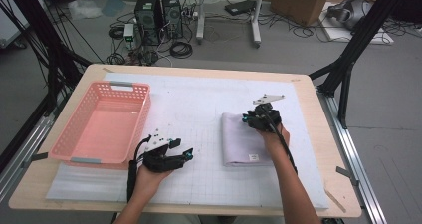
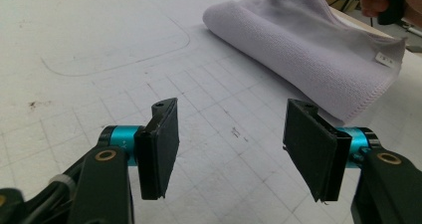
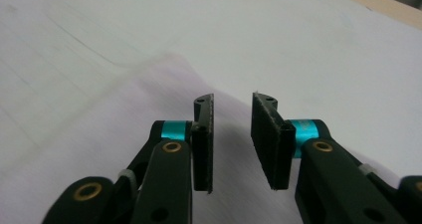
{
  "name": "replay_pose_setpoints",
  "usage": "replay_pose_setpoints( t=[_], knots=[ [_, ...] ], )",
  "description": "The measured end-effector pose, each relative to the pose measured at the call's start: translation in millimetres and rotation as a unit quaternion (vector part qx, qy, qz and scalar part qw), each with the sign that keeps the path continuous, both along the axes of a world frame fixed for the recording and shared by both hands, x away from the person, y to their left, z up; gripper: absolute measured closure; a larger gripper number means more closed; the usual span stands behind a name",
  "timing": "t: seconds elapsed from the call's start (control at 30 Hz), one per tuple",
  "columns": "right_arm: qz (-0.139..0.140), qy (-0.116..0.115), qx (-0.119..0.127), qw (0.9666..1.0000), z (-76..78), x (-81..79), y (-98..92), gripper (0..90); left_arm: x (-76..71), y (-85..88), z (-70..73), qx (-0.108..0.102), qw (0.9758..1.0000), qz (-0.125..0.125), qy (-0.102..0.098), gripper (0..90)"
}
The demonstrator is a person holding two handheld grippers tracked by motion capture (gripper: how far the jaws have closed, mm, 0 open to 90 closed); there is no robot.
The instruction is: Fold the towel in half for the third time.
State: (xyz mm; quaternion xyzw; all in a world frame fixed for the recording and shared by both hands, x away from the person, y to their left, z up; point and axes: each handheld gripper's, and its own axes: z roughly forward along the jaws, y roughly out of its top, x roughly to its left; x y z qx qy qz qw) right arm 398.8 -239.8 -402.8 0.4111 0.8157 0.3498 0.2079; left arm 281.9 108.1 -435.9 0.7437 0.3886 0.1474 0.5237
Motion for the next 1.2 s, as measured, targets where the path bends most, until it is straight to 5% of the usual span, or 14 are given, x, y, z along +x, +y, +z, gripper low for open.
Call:
replay_pose_setpoints(
  t=[0.17,0.33,0.57,0.83,1.07,1.2],
  knots=[
    [-0.059,0.016,-0.052,0.9968,-12.2,1.0,-29.9,77.0,-0.4,-0.4,-0.2,-0.002,1.0,0.001,0.004,39.1],
    [-0.093,0.004,-0.017,0.9955,-15.3,-6.5,-55.8,78.3,-0.1,0.8,-0.2,-0.004,1.0,0.001,0.003,39.0],
    [-0.037,-0.019,0.038,0.9984,-1.9,-35.6,-69.4,70.3,0.0,0.9,-0.4,-0.005,1.0,0.002,0.002,38.9],
    [0.026,-0.002,0.041,0.9988,-13.4,-81.9,-69.4,68.0,0.3,2.6,-0.2,-0.006,1.0,0.005,0.001,38.3],
    [0.03,0.007,0.035,0.9989,-26.0,-102.6,-81.1,68.3,0.3,2.1,-0.6,-0.006,1.0,0.001,-0.001,37.8],
    [0.017,-0.003,0.057,0.9982,-23.8,-114.9,-94.1,60.5,0.2,1.6,-0.3,-0.014,0.9999,-0.003,-0.004,33.9]
  ],
)
